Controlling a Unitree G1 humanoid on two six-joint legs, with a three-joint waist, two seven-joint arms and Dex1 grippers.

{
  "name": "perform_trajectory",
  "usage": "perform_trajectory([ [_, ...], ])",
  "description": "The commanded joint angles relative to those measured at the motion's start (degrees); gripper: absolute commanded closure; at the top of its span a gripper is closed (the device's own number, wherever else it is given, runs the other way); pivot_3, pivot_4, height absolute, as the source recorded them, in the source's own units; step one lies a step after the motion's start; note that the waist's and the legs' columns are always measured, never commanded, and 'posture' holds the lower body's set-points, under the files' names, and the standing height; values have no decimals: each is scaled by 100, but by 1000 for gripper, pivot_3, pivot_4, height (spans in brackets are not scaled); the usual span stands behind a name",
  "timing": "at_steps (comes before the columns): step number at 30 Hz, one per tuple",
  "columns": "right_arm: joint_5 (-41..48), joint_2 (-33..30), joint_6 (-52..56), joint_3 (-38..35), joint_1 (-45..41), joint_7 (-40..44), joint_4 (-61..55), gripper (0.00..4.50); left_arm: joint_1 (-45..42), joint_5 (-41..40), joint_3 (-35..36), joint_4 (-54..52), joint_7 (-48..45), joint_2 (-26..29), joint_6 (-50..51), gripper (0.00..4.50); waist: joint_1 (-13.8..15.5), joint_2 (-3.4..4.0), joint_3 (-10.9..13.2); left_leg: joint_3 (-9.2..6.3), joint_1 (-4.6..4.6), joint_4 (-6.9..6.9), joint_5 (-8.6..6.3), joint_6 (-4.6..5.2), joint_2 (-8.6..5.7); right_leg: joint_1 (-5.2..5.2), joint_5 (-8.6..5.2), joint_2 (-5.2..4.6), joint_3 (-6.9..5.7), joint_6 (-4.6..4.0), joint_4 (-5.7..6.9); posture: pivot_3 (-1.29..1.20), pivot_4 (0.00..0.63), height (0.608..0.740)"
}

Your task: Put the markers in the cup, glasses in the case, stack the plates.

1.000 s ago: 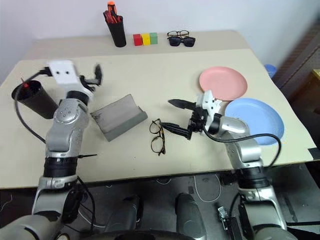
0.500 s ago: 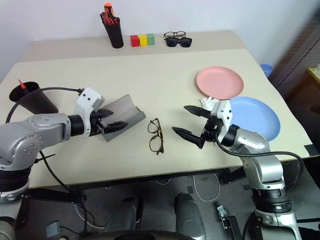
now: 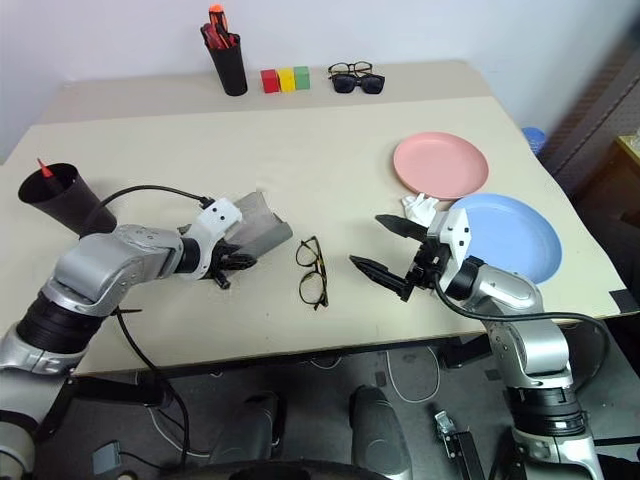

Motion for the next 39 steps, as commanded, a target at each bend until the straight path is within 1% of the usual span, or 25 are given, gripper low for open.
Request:
perform_trajectory([
  [1, 21, -59, -142, -163, 25, -45, -206, 0, -96, 318, -285, 173, -513, 135, -454, 4054, 5, 0, 0, 0, 0, 0, 0, 0, 0, 0, -2, 0, 0, 2, 0, 0, 150, 740],
  [4, 16, -62, -159, -179, 69, -106, -240, 0, -118, 557, -483, 151, -1044, 248, -1024, 4054, 4, 0, 0, 1, 0, 0, 0, 0, 0, 0, -2, -1, 1, 1, -1, 0, 150, 740],
  [9, 11, -41, -193, -175, 121, -179, -268, 0, -156, 1140, -805, 430, -1929, 363, -2195, 4054, 33, 0, 0, 2, -3, -4, 0, 1, 0, -1, 5, -2, 1, -10, -6, 0, 150, 740],
  [14, -13, -37, -229, -151, 85, -209, -216, 0, -335, 1590, -901, 1000, -2414, 183, -2800, 4054, 50, 0, 0, 3, -5, -1, 0, 1, 0, 0, 5, -2, 1, -10, -9, 0, 150, 740],
  [16, -24, -37, -251, -153, 99, -231, -239, 0, -491, 1754, -920, 1292, -2524, 51, -2920, 4054, 68, 0, 0, 3, -5, 1, 0, 2, 0, 2, -1, -2, 1, -2, -10, 0, 150, 740],
  [17, -27, -40, -257, -153, 99, -240, -247, 0, -541, 1810, -906, 1382, -2565, 0, -2946, 4283, 75, 0, 0, 3, -5, 2, 1, 2, 0, 1, -3, -2, 1, 2, -9, 0, 150, 740],
  [23, -8, -76, -230, -172, 116, -295, -304, 0, -602, 1962, -733, 1540, -2655, -176, -2978, 4283, 130, 0, 0, 3, -4, 2, 2, 4, 0, 2, -1, -2, 1, 0, -5, 0, 150, 740],
  [29, -11, -107, -191, -153, 84, -306, -293, 0, -560, 2064, -772, 1508, -2914, -312, -3265, 4283, 145, 0, 0, 3, -4, 4, 2, 5, 0, 2, -1, -2, 1, 0, -2, 0, 150, 740],
  [39, -24, -262, -163, -128, 30, -230, -267, 0, -969, 2427, -871, 1927, -2926, -1142, -3292, 4283, 151, 0, 0, 3, -6, 8, 2, 6, -1, 3, -1, -2, 1, 1, -2, 0, 150, 740],
])
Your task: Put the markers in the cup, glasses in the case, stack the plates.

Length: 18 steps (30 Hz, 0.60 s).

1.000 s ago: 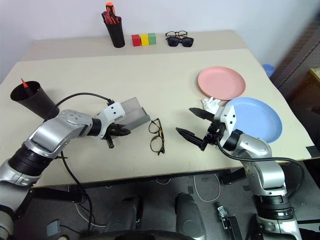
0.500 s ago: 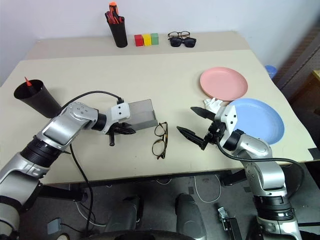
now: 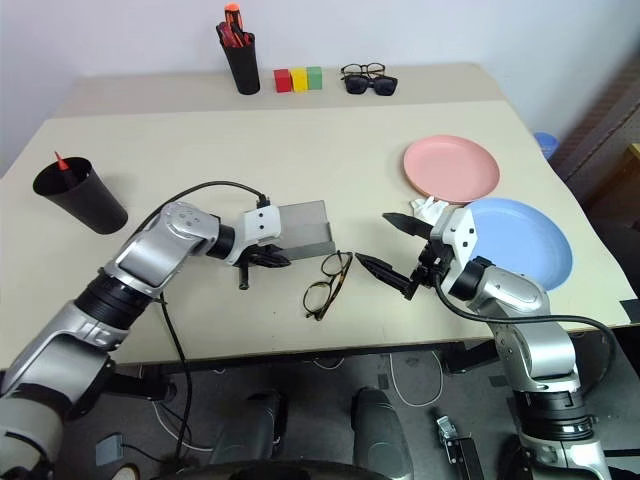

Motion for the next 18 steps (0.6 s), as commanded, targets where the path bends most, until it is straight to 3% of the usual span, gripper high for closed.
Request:
perform_trajectory([
  [1, 61, -94, -2, -125, -90, 2, -203, 0, -228, 111, -10, 135, -19, -217, -97, 4283, -4, 0, 0, -1, 0, -1, 0, 0, 0, -1, 0, 1, 0, 0, 1, 0, 150, 740],
  [18, -166, -353, -49, -44, 58, 199, -291, 0, -796, 681, -37, 1794, -153, -677, -1250, 4283, -3, 0, 0, 0, 3, 4, 1, 1, 0, 2, -1, 1, 0, 5, 5, 0, 150, 740],
])
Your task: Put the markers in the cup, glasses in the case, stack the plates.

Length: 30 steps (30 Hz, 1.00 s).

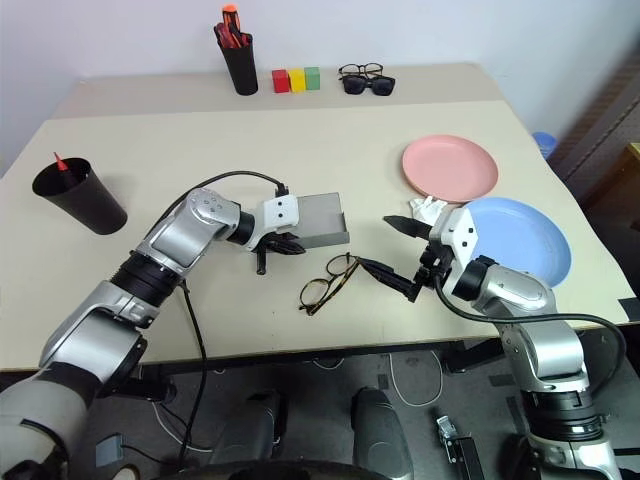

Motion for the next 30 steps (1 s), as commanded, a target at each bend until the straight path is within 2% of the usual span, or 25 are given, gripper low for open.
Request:
perform_trajectory([
  [1, -67, -113, -197, -66, 36, 102, -168, 0, -83, 193, 9, 203, -43, -45, -199, 4283, -2, 0, 0, 0, 0, 1, 0, 1, 0, 0, -1, 0, 0, 1, 0, 0, 150, 740],
  [11, -124, -106, -240, -87, 96, 110, -208, 0, 58, 231, 168, -90, -25, -115, 37, 4283, -2, 0, 0, 0, -3, 17, 1, 1, 0, 5, 0, 0, 0, 1, 4, 0, 150, 740],
  [19, -151, -78, -278, -77, 40, 140, -129, 0, 421, 152, 260, -1198, -86, 61, 798, 4283, -16, 0, 0, -1, -5, 15, -2, 5, 0, 2, 5, 0, 0, 4, 6, 0, 150, 740],
  [30, -347, -113, -440, 81, 69, 355, -23, 0, 509, 140, 291, -1481, -101, 247, 1028, 4283, -22, 0, 0, -1, -5, 16, -2, 6, 0, 1, 2, 0, 0, 1, 5, 0, 150, 740],
])
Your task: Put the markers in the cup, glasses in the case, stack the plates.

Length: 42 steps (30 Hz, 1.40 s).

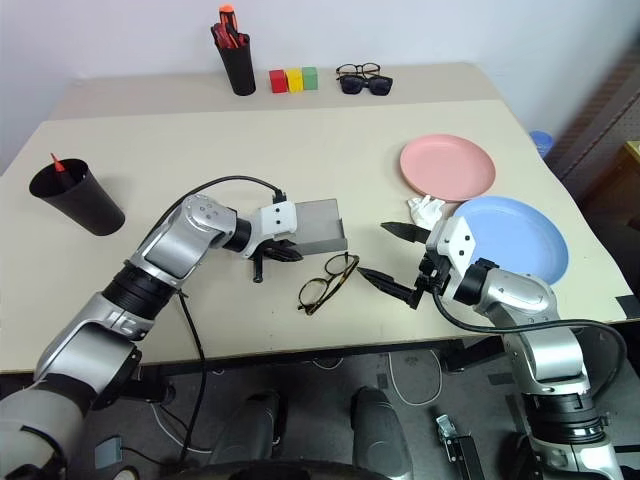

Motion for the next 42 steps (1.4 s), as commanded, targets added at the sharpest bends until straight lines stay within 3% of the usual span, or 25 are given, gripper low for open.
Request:
perform_trajectory([
  [1, -28, -66, -161, -18, 17, 54, -90, 0, 64, -39, 109, -369, -9, 94, 141, 4283, 1, 0, 0, 0, 0, 0, 0, 0, 0, 0, 0, 0, 0, 0, 0, 0, 150, 740],
  [5, -148, -40, -255, 47, 82, 68, -56, 0, 131, -61, 115, -500, -2, 123, 210, 4283, 4, 0, 0, 0, 0, -1, 0, 1, 0, 0, 1, 0, 0, 0, 0, 0, 150, 740],
  [8, -280, -25, -381, 130, 121, 96, -1, 0, 202, -135, 98, -627, -105, 164, 225, 3393, 4, 0, 0, 0, 0, -1, 0, 0, 0, 0, 0, 0, 0, 0, 0, 0, 150, 740],
  [12, -670, -19, -775, 294, 72, 65, 221, 0, 251, -213, 191, -800, -114, 192, 285, 1507, 0, 0, 0, 0, 0, 0, 0, 0, 0, 0, 0, 0, 0, -2, 1, 0, 150, 740],
  [18, -1676, -62, -1682, 617, -57, -242, 642, 0, 367, -744, 839, -1484, 79, 267, 899, 1507, -12, 0, 0, 0, 0, 1, 0, 0, 0, -1, -1, 0, 0, 0, 1, 0, 150, 740],
  [20, -2010, -12, -1915, 742, -53, -448, 656, 0, 777, -1320, 1543, -2197, 215, 241, 1081, 1507, -35, 1, 0, 1, 0, -1, 0, 0, 0, -2, 0, 0, 0, 1, 1, 0, 150, 740],
  [22, -2552, 0, -2397, 895, -4, -763, 718, 0, 1466, -1638, 2293, -2882, 551, 154, 413, 1507, -50, 1, 0, 1, 1, -9, -1, 1, 1, -4, 8, -2, 1, -3, 1, 0, 150, 740],
  [25, -3060, 29, -2745, 1083, -84, -1093, 979, 0, 2278, -2137, 2623, -3761, 224, 802, 965, 1507, -99, 1, 0, 2, 8, -30, 0, 0, 3, -8, 12, -4, 1, 0, 1, 0, 150, 740],
  [29, -3874, 78, -3395, 1298, -326, -1759, 1382, 0, 3078, -3049, 3358, -4250, 207, 1243, 1634, 1507, -127, 0, 2, 4, 9, -22, 0, 0, 2, -6, 3, -4, 2, -18, 2, 0, 150, 740],
  [36, -4591, 312, -3770, 1451, -462, -2688, 1558, 0, 3606, -3196, 3616, -4321, 935, 1319, 1683, 1507, -136, -1, 1, 3, 10, 19, 0, 0, 2, 13, 2, -4, 2, -20, 3, 0, 150, 740],
  [42, -4220, 265, -3489, 1587, -227, -2282, 951, 0, 3941, -3121, 3580, -4135, 1047, 1506, 1347, 1507, -139, 0, 1, 1, 9, 21, -1, 1, 3, 12, 13, -2, 2, -38, 5, 0, 150, 740],
])
